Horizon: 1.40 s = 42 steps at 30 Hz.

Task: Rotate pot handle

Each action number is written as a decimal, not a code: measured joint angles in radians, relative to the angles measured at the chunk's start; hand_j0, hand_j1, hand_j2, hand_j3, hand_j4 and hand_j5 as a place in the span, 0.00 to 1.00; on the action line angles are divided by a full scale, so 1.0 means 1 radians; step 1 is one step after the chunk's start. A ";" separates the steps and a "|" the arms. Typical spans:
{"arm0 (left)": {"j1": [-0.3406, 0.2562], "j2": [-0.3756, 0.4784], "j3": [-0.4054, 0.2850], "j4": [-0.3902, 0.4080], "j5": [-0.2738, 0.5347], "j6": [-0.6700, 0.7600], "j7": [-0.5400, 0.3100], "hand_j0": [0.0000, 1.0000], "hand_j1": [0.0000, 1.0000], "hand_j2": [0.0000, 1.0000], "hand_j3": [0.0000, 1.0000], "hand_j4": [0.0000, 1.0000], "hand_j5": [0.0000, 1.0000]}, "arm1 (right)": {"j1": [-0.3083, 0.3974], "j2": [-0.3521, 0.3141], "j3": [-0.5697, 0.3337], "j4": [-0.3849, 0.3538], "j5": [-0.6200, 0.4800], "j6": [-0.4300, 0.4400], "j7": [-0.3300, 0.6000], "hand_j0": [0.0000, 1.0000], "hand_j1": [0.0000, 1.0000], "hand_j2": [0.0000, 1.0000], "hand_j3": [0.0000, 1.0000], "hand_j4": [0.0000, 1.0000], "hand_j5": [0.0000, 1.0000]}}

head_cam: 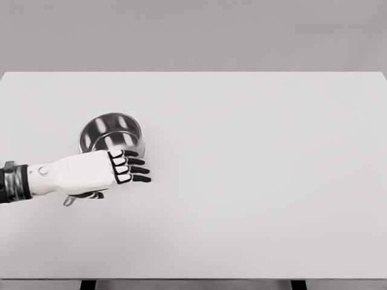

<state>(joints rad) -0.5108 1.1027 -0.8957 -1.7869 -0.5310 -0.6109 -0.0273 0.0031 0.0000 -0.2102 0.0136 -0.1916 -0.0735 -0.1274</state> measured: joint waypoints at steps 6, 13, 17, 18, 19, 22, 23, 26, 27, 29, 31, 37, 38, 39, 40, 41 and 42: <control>0.000 0.040 0.010 0.000 0.000 0.000 0.001 1.00 1.00 1.00 1.00 1.00 1.00 | 0.000 0.000 0.000 0.000 0.000 0.000 0.000 1.00 1.00 1.00 1.00 1.00 1.00; 0.000 0.088 0.013 0.003 0.002 0.000 0.001 1.00 1.00 1.00 1.00 1.00 1.00 | 0.000 0.000 0.000 0.000 0.000 0.000 0.000 1.00 1.00 1.00 1.00 1.00 1.00; 0.000 0.106 0.023 0.009 0.005 0.000 0.001 1.00 1.00 1.00 1.00 1.00 1.00 | 0.000 0.000 0.000 0.000 0.000 0.000 0.000 1.00 1.00 1.00 1.00 1.00 1.00; 0.000 0.108 0.028 0.015 0.006 0.000 0.001 1.00 1.00 1.00 1.00 1.00 1.00 | 0.000 0.000 0.000 0.000 0.000 0.000 0.000 1.00 1.00 1.00 1.00 1.00 1.00; 0.000 0.108 0.036 0.025 0.006 0.000 0.001 1.00 1.00 1.00 1.00 1.00 1.00 | 0.000 0.000 0.000 0.000 0.000 0.000 0.000 1.00 1.00 1.00 1.00 1.00 1.00; 0.000 0.106 0.054 0.056 0.007 0.000 0.001 1.00 1.00 1.00 1.00 1.00 1.00 | 0.000 0.000 0.000 0.000 0.000 0.000 0.000 1.00 1.00 1.00 1.00 1.00 1.00; 0.000 0.106 0.058 0.068 0.007 0.000 0.001 1.00 1.00 1.00 1.00 1.00 1.00 | 0.000 0.000 0.000 0.000 0.000 0.000 0.000 1.00 1.00 1.00 1.00 1.00 1.00; 0.000 0.106 0.064 0.095 0.007 0.000 0.001 1.00 1.00 1.00 1.00 1.00 1.00 | 0.000 0.000 0.000 0.000 0.000 0.000 0.000 1.00 1.00 1.00 1.00 1.00 1.00; 0.000 0.107 0.066 0.102 0.007 0.000 0.001 1.00 1.00 1.00 1.00 1.00 1.00 | 0.000 0.000 0.000 0.000 0.000 0.000 0.000 1.00 1.00 1.00 1.00 1.00 1.00; 0.000 0.109 0.069 0.116 0.007 0.000 0.001 1.00 1.00 1.00 1.00 1.00 1.00 | 0.000 0.000 0.000 0.000 0.000 0.000 0.000 1.00 1.00 1.00 1.00 1.00 1.00; 0.002 0.107 0.076 0.137 0.006 0.000 0.001 1.00 1.00 1.00 1.00 1.00 1.00 | 0.000 0.000 0.000 0.000 0.000 0.000 0.000 1.00 1.00 1.00 1.00 1.00 1.00; -0.005 0.101 0.106 0.218 0.005 0.000 0.001 1.00 1.00 1.00 1.00 1.00 1.00 | 0.000 0.000 0.000 0.000 0.000 0.000 0.000 1.00 1.00 1.00 1.00 1.00 1.00; -0.005 0.098 0.111 0.233 0.004 0.000 0.001 1.00 1.00 1.00 1.00 1.00 1.00 | 0.000 0.000 0.000 0.000 0.000 0.000 0.000 1.00 1.00 1.00 1.00 1.00 1.00; -0.005 0.093 0.118 0.246 0.004 0.000 0.001 1.00 1.00 1.00 1.00 1.00 1.00 | 0.000 0.000 0.000 0.000 0.000 0.000 0.000 1.00 1.00 1.00 1.00 1.00 1.00; -0.008 0.086 0.124 0.260 0.003 0.000 0.001 1.00 1.00 1.00 1.00 1.00 1.00 | 0.000 0.000 0.000 0.000 0.000 0.000 0.000 1.00 1.00 1.00 1.00 1.00 1.00; -0.011 0.076 0.128 0.278 0.002 0.000 0.001 1.00 1.00 1.00 1.00 1.00 1.00 | 0.000 0.000 0.000 0.000 0.000 0.000 0.000 1.00 1.00 1.00 1.00 1.00 1.00; -0.012 0.066 0.131 0.298 0.000 0.000 0.001 1.00 1.00 1.00 1.00 1.00 1.00 | 0.000 0.000 0.000 0.000 0.000 0.000 0.000 1.00 1.00 1.00 1.00 1.00 1.00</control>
<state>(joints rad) -0.5231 1.1689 -0.7649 -1.4891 -0.5313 -0.6109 -0.0266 0.0031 0.0000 -0.2102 0.0137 -0.1916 -0.0735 -0.1274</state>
